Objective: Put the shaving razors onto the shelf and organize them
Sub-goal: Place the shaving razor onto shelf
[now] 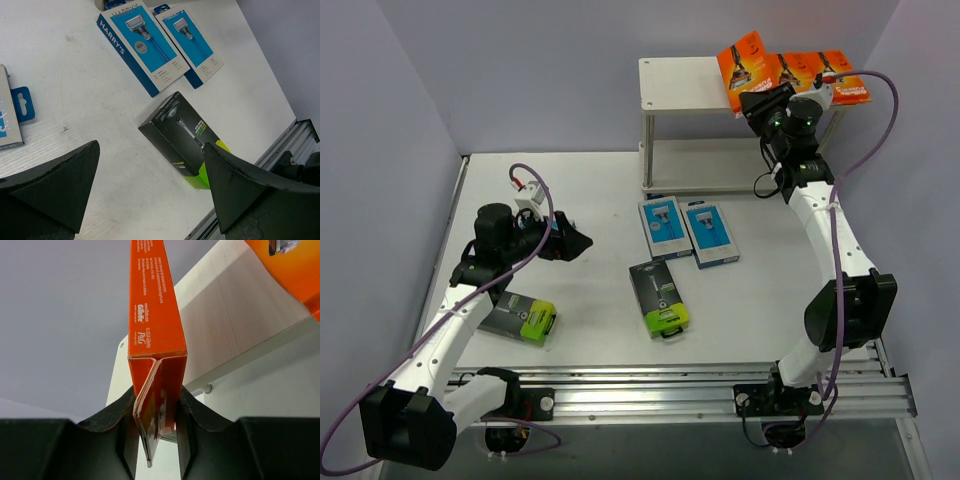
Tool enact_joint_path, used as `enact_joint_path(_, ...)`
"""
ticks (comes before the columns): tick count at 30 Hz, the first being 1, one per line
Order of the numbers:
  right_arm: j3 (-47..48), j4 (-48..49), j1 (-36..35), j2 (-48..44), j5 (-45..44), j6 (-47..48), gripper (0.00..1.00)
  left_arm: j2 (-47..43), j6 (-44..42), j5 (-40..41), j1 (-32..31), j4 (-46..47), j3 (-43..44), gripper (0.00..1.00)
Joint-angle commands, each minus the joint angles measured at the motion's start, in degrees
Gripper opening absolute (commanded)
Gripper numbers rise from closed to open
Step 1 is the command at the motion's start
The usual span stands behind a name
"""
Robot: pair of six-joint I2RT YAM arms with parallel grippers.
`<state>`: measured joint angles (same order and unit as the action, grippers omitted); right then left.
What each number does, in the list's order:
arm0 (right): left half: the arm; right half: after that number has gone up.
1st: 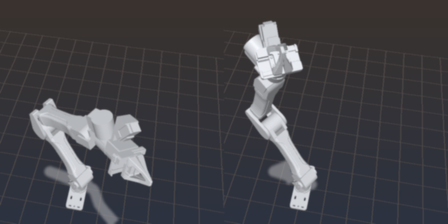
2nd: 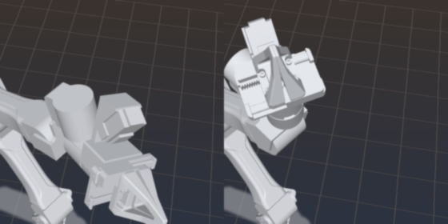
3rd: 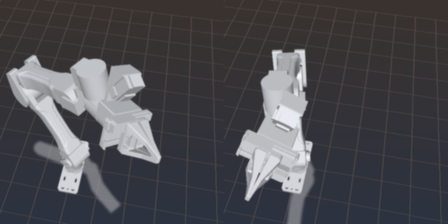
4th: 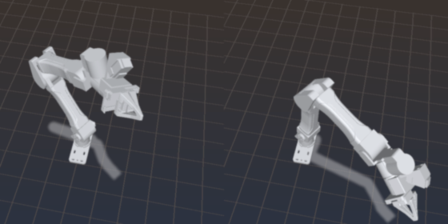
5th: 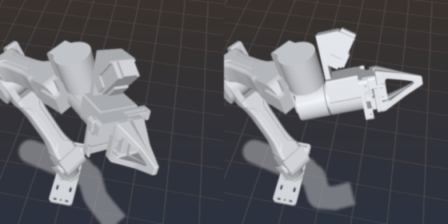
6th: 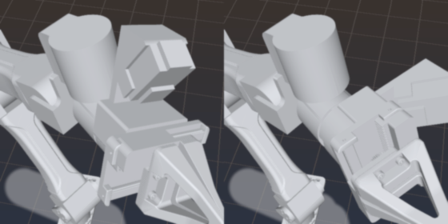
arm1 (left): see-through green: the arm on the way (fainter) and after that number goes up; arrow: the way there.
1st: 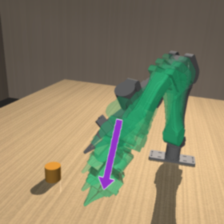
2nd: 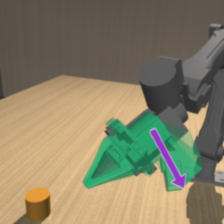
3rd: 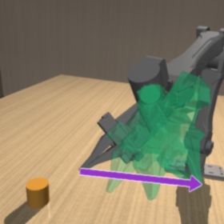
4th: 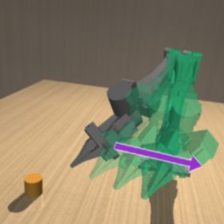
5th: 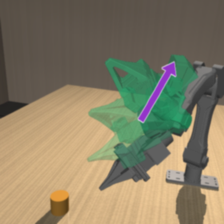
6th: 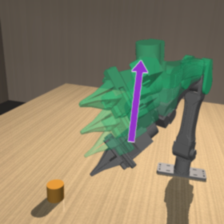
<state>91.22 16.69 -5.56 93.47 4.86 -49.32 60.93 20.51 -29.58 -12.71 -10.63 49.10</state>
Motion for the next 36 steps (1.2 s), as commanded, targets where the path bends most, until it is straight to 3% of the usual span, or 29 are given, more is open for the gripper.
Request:
enact_joint_path(1,3.3,3.8,0.9,0.6,1.9,-1.6,0.0,-1.0,-0.6,0.6,-0.4,0.1,1.0,0.94)
enact_joint_path(15,3.3,6.3,3.5,4.0,3.9,-4.4,0.04,0.6,-0.4,-0.5,-0.5,0.2,1.2,0.94)
enact_joint_path(18,3.7,6.3,3.6,4.5,4.2,-4.8,0.18,0.9,-0.4,-0.6,-0.5,0.0,1.3,0.94)
enact_joint_path(19,3.8,6.3,3.7,4.7,4.3,-5.1,0.3,0.9,-0.4,-0.7,-0.6,0.1,1.3,0.94)
enact_joint_path(22,4.1,6.2,3.8,4.6,4.9,-5.2,0.43,1.1,-0.4,-0.8,-0.5,-0.1,1.4,0.94)
enact_joint_path(36,4.6,2.2,4.3,3.3,5.8,-4.0,0.64,1.9,-0.3,-1.8,-0.5,-0.3,1.6,0.94)
